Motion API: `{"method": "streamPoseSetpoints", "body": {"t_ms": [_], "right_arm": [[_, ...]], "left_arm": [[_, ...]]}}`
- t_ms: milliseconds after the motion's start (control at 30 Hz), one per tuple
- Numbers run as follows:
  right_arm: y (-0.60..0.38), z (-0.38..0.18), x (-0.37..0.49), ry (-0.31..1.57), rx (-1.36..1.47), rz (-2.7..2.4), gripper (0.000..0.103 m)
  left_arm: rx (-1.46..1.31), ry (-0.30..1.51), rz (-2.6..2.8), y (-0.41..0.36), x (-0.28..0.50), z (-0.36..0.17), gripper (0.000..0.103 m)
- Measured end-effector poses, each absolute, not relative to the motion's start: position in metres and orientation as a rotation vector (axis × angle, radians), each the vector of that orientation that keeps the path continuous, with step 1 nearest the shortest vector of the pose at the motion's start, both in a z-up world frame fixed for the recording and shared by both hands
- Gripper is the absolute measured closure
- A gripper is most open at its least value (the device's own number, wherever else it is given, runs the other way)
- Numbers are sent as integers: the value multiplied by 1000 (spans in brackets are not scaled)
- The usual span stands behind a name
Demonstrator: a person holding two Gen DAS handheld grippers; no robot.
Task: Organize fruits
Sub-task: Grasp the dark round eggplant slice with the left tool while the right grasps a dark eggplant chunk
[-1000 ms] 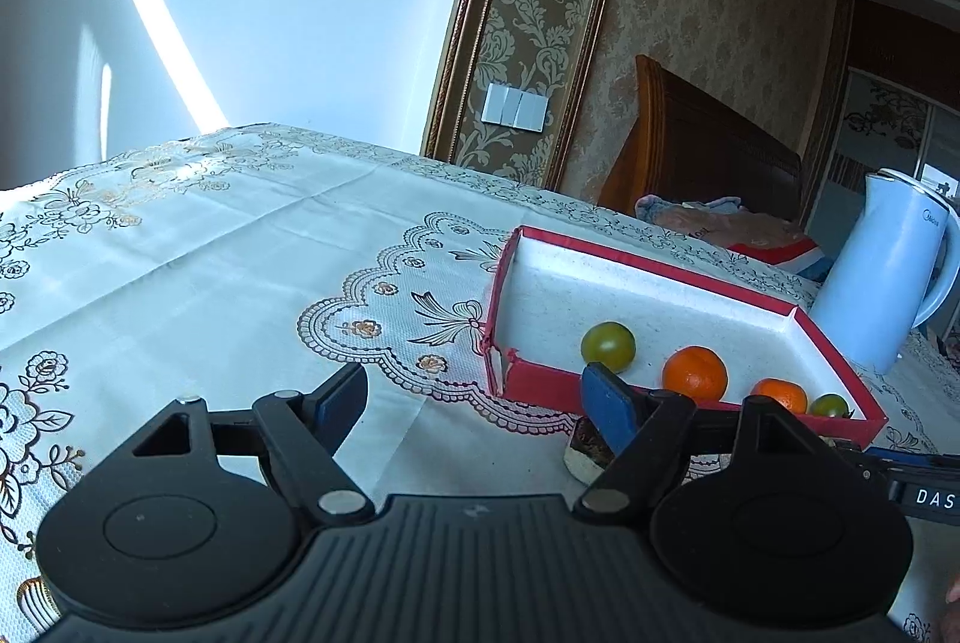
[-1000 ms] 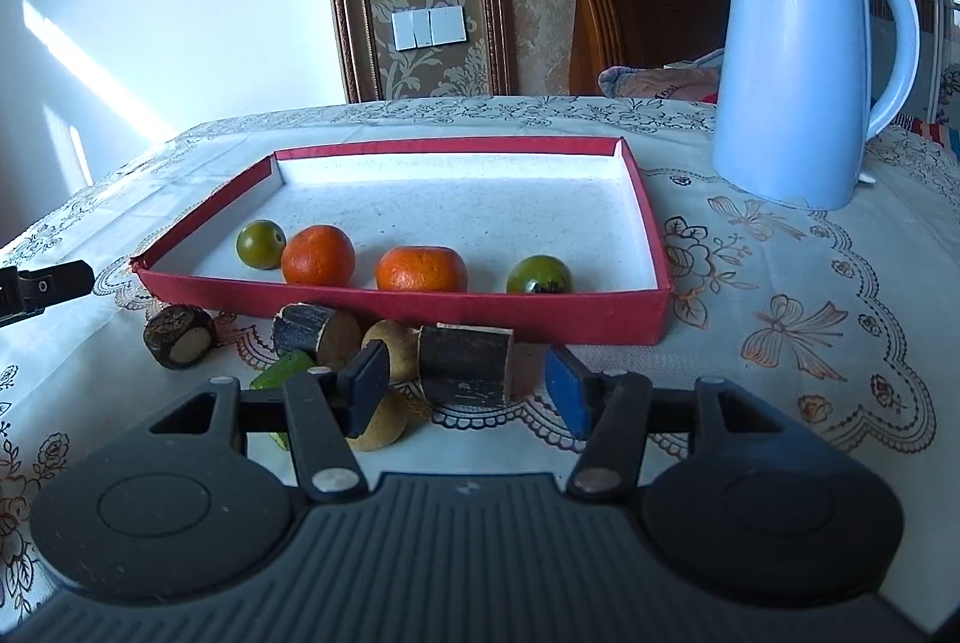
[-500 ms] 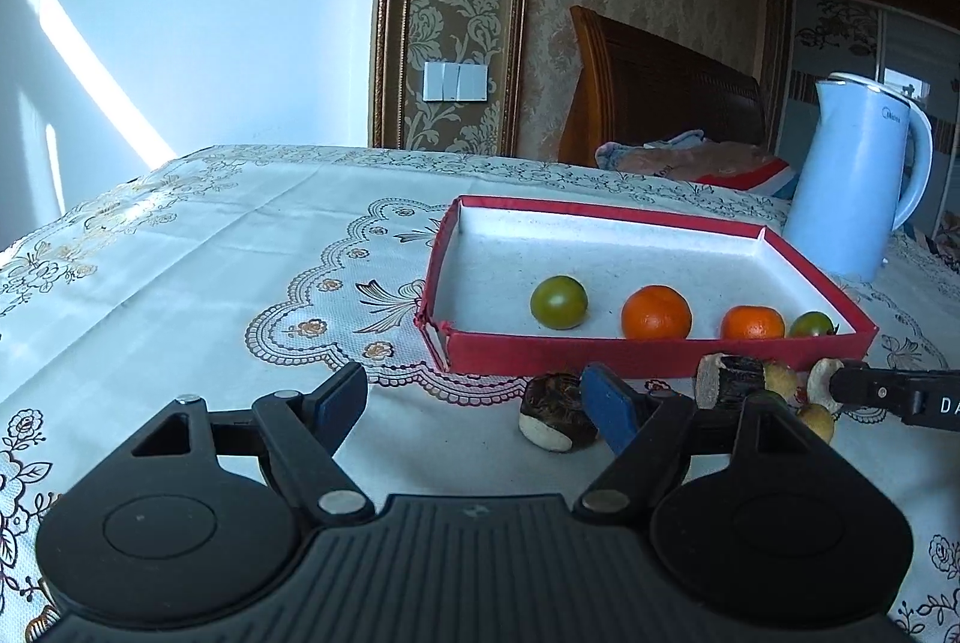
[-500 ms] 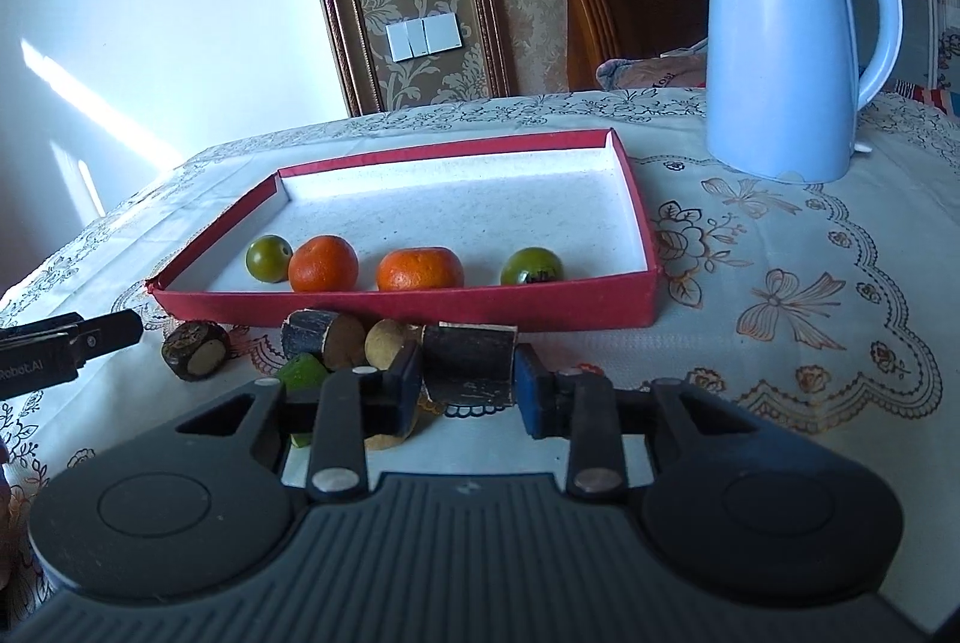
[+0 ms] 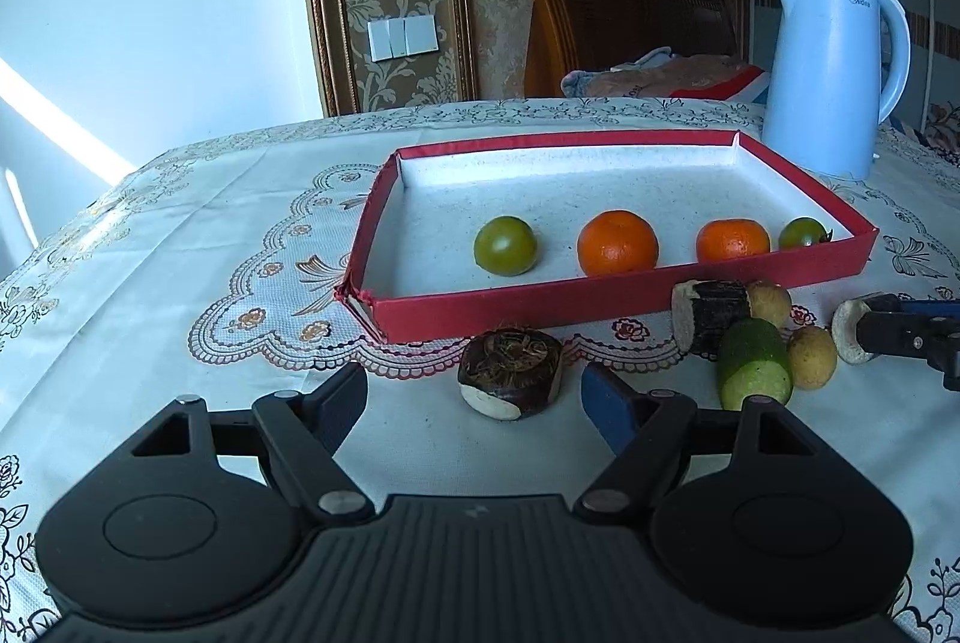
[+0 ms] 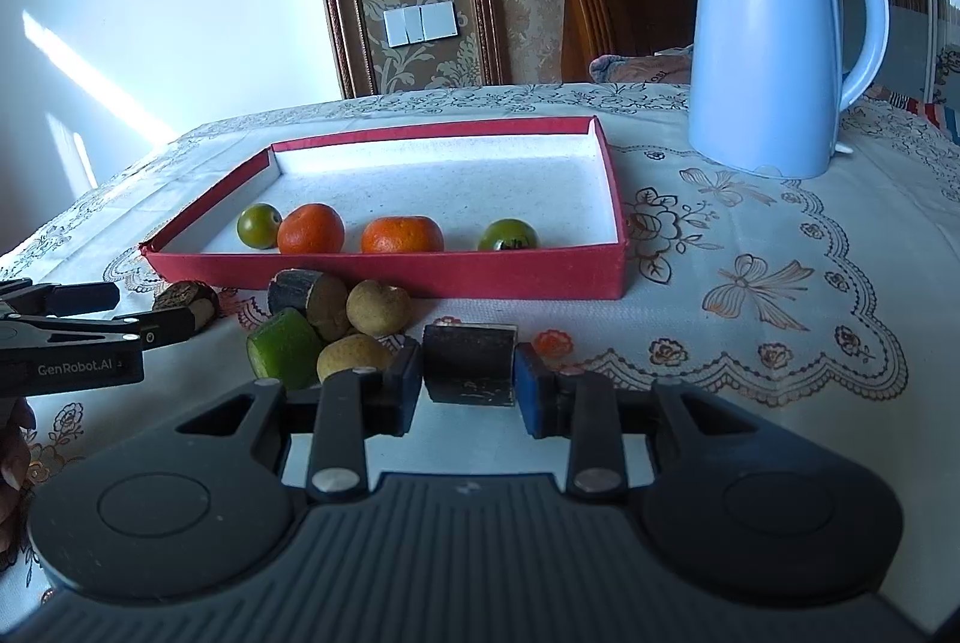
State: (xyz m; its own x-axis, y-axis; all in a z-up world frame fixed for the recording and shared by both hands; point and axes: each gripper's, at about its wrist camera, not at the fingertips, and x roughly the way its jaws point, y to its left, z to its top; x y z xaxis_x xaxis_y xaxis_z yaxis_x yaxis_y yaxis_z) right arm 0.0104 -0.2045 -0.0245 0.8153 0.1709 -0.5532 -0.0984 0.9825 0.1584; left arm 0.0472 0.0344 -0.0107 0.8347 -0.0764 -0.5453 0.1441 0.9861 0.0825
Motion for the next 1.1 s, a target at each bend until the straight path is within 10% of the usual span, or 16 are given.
{"method": "streamPoseSetpoints", "body": {"t_ms": [533,833,1100], "right_arm": [[-210,-28,11,597,165,157,71],[-211,-29,13,606,175,160,71],[-211,-29,13,605,175,160,71]], "left_arm": [[101,626,-100,28,64,-12,25],[75,623,-139,30,59,-15,64],[47,598,-122,34,56,-13,65]]}}
